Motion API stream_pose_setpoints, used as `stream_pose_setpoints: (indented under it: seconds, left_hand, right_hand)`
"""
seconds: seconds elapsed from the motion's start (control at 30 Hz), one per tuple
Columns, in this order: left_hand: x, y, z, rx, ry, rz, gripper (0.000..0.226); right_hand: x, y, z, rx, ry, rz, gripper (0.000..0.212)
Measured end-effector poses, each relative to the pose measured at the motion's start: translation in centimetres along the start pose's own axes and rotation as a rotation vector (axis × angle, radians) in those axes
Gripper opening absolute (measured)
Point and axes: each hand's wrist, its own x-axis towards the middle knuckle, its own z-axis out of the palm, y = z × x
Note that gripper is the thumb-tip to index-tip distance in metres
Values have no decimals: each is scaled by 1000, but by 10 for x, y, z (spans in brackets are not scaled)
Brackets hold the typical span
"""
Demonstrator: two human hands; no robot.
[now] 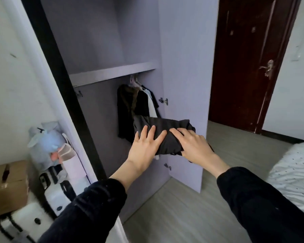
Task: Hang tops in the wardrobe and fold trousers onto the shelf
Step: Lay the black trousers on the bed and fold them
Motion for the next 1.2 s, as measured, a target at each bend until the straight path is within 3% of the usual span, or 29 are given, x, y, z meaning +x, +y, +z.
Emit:
stream_pose_setpoints:
  seconds: [0.3,0.63,0.93,1.2]
  left_hand:
    - [187,-56,46,4,113,66,83]
    - [408,-179,37,155,281,-150,87]
    - [531,-320,3,321,407,-322,84]
    - [630,-424,43,280,336,-411,86]
  right_hand:
    - [168,70,27,-65,31,89,73]
    - [444,147,2,-130,240,-137,78]
    - [658,137,-35,-34,495,-341,74]
    - [822,121,-9,-44,483,-400,74]
